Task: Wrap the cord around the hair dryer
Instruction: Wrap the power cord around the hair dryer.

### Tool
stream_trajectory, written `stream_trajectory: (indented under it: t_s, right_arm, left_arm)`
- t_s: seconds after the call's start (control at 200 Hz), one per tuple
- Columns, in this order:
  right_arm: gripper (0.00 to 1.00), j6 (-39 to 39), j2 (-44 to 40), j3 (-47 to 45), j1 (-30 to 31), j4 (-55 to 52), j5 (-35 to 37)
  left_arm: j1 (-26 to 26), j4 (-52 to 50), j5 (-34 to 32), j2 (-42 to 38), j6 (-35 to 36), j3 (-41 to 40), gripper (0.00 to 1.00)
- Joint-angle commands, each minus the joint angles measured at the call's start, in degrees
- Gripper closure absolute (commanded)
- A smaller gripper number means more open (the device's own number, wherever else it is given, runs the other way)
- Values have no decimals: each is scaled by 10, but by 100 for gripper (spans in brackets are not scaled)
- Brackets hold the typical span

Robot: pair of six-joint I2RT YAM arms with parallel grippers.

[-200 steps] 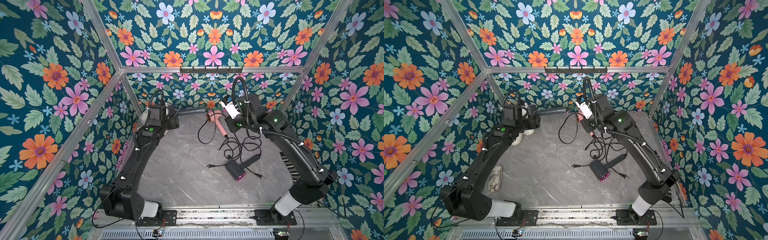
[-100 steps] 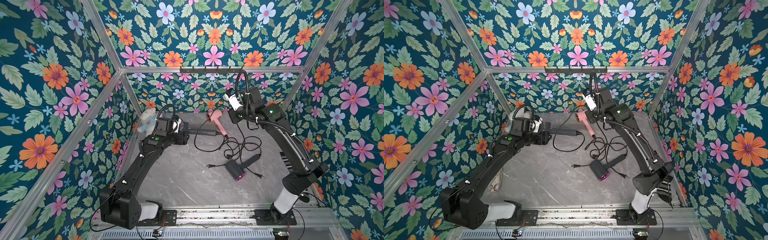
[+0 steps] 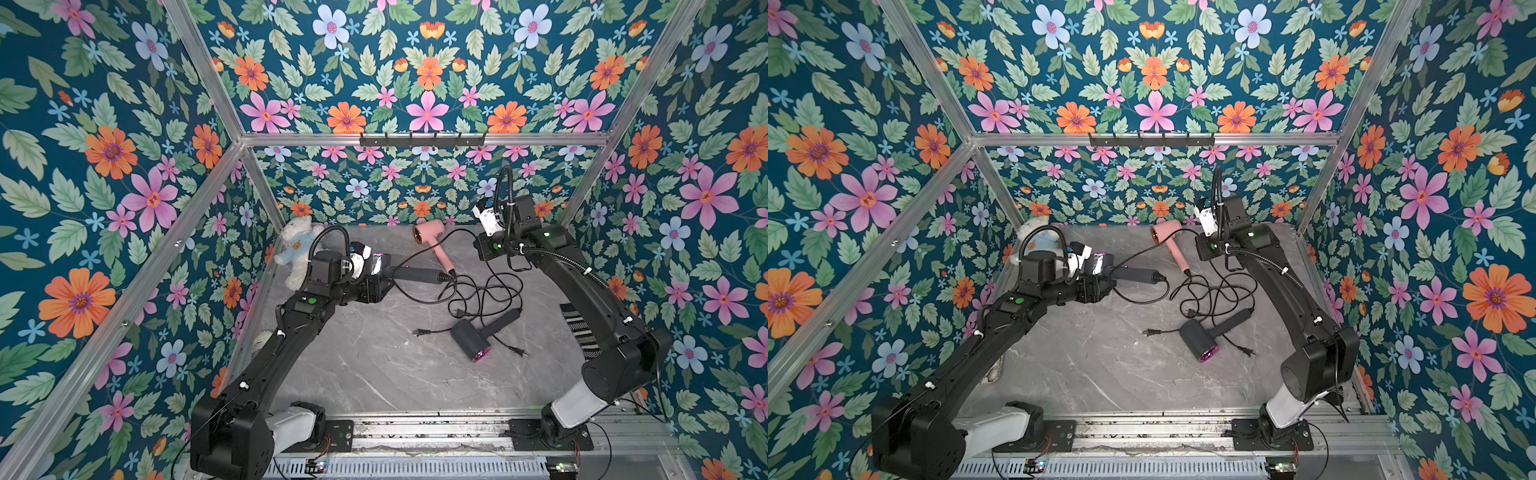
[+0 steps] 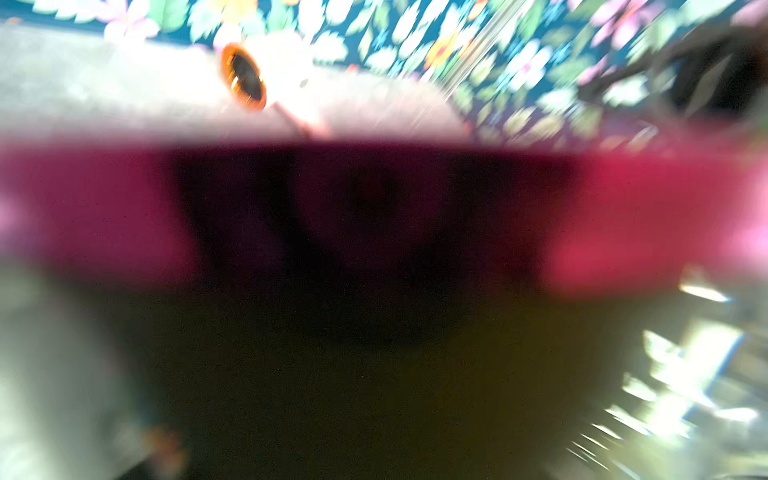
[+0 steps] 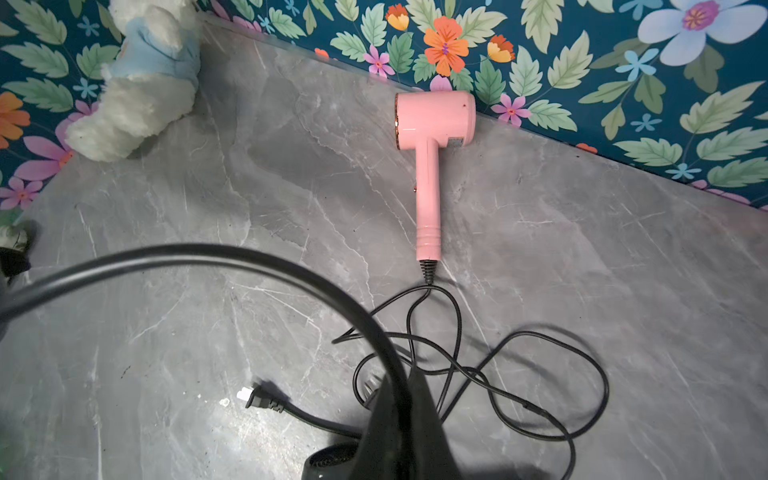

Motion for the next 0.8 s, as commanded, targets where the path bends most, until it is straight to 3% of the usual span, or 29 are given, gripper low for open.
stream_trajectory:
  t_s: [0.0,0.14,0.44,0.625,0.795]
  right_arm:
    - [100,29,-8,-45,0,47,-14]
    - [100,50,-26,-114,-1,76,-22]
    - [100,57,-66,-213,30,73,-8]
    - [100,27,-96,-198,113,-19,63]
    - [100,31,-133,-159,151,-86,116]
  left_arm:
    - [0,102,17,3,-71,2,100]
    - [0,99,-62,17,-102,12,100]
    - [0,100,-328,76,-171,30,100]
    - [0,110,-514,134,-160,43,100]
    - [-2,112,-590,192,-120,66,100]
